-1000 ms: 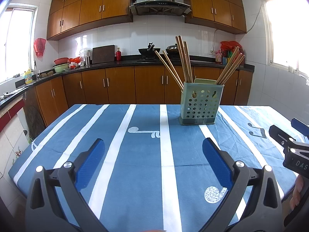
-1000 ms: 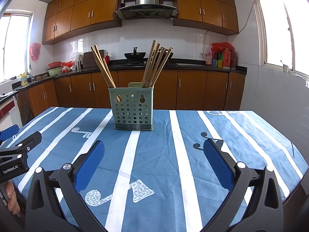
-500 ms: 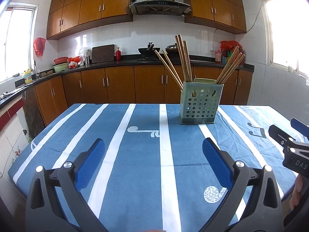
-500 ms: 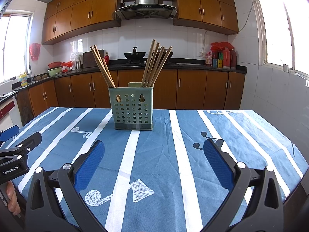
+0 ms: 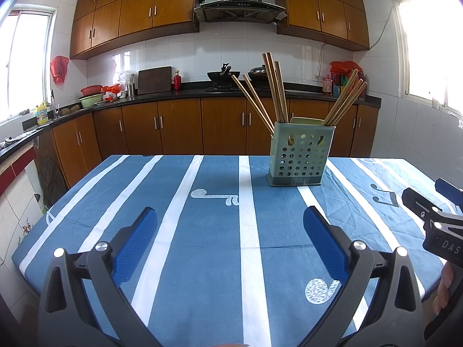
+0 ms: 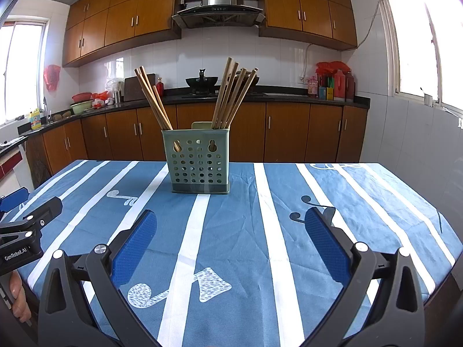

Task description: Organize utensils

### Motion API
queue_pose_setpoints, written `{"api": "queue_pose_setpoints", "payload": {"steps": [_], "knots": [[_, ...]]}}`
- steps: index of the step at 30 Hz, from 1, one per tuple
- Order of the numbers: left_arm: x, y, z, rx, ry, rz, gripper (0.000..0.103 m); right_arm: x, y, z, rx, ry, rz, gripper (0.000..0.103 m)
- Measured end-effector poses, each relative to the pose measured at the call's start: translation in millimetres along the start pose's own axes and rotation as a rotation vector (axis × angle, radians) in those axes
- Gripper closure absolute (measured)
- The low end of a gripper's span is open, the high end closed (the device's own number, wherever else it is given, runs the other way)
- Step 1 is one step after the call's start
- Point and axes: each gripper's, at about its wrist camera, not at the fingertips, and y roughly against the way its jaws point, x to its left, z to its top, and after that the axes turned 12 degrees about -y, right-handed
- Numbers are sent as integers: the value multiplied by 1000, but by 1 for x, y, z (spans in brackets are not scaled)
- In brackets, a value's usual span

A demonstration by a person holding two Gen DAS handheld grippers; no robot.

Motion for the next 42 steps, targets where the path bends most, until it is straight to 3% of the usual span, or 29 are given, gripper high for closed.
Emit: {"api": "queue_pose_setpoints", "payload": {"steps": [42], "knots": [[-3, -1, 0, -2, 2, 4, 4, 2, 2, 0, 4, -4, -1, 2]]}}
